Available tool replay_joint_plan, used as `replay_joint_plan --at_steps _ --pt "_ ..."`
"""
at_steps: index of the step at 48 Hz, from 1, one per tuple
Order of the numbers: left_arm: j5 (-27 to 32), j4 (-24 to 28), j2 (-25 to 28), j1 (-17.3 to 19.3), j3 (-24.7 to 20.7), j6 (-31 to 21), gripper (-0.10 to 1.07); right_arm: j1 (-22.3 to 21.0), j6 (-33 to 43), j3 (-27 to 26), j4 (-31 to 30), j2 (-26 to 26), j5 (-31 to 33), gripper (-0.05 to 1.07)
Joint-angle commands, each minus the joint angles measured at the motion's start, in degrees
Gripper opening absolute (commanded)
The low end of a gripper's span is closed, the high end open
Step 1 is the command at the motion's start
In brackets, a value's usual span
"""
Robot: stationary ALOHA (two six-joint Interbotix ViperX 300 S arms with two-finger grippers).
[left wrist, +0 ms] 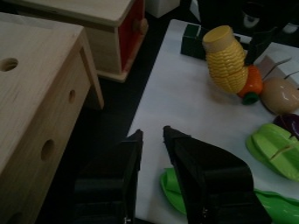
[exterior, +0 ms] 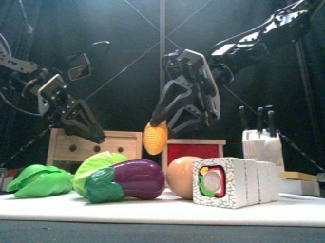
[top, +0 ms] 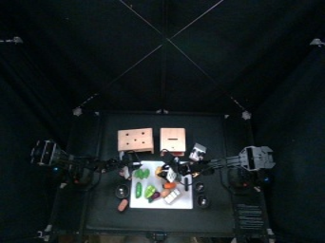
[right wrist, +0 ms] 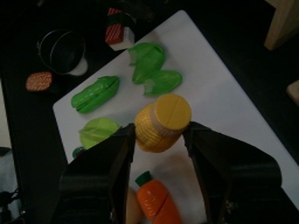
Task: Drop corn
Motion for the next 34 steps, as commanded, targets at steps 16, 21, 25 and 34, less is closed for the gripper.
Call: replay_joint_plan --at_steps 16,21,25,34 --pt "-0.4 0.2 -0.4 0.0 -0.7 0.1 0.69 -0.3 0.0 0.6 7.7 -0.7 1.5 0.50" --pt "-0.4 0.2 -0.4 0.0 -0.7 0.1 0.69 -0.3 -0.3 1.0 10.4 0.3 1.5 0.50" --pt "-0.4 0.2 -0.4 0.0 -0.7 0.2 0.69 -0.2 -0.2 0.7 11.3 1.4 1.5 0.51" --pt "-0.4 0.2 -0.4 0.1 -0.6 0.2 0.69 0.2 0.0 -0.5 11.6 3.9 1.5 0.52"
